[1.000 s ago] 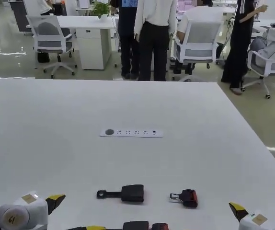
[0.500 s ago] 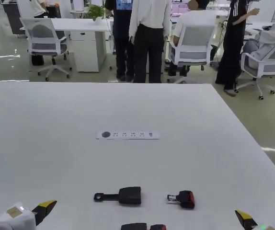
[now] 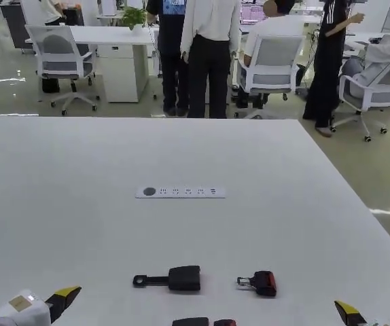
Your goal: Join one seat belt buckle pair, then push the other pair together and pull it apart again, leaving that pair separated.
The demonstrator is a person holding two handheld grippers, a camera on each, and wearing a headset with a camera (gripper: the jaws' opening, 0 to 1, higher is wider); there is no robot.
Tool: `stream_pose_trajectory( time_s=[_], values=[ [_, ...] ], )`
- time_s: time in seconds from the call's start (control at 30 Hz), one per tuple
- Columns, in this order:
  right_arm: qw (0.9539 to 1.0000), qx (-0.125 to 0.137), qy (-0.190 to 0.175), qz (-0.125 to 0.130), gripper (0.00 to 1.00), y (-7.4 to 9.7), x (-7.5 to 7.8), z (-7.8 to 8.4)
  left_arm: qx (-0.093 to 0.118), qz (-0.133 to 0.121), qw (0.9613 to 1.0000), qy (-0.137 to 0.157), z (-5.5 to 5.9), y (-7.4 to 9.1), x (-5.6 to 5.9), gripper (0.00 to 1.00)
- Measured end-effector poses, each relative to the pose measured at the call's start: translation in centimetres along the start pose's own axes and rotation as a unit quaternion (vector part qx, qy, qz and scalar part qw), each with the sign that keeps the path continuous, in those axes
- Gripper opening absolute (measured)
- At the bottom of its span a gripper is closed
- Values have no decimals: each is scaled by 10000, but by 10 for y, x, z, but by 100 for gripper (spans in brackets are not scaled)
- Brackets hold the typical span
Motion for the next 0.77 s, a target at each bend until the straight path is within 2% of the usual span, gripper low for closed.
stream_pose_trajectory(
  time_s=[0.2, 0.47, 0.6, 0.77],
  values=[
    [10000, 0, -37, -3, 99, 0, -2, 2, 36, -18, 10000, -24, 0, 2, -1, 97],
    [10000, -51, -81, -15, 99, 3, -7, 5, -87, -52, 9999, -128, 2, 6, -3, 97],
    [9999, -91, -91, -29, 99, 5, -9, 7, -185, -66, 9997, -141, 8, 7, -8, 97],
    [9999, -112, -73, -50, 99, 7, -12, 6, -227, -77, 9995, -212, 7, 9, -7, 98]
  ],
)
Point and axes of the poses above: the centre of the closed fingertips' face, and the gripper's own axes: y roughly backward along the fingers, x roughly to its right, z roughly out of its underside, the point moved 8 cm from there along y, roughly backward along the fingers, and after that the axes turned 14 degrees about x, right-handed, at the moved point
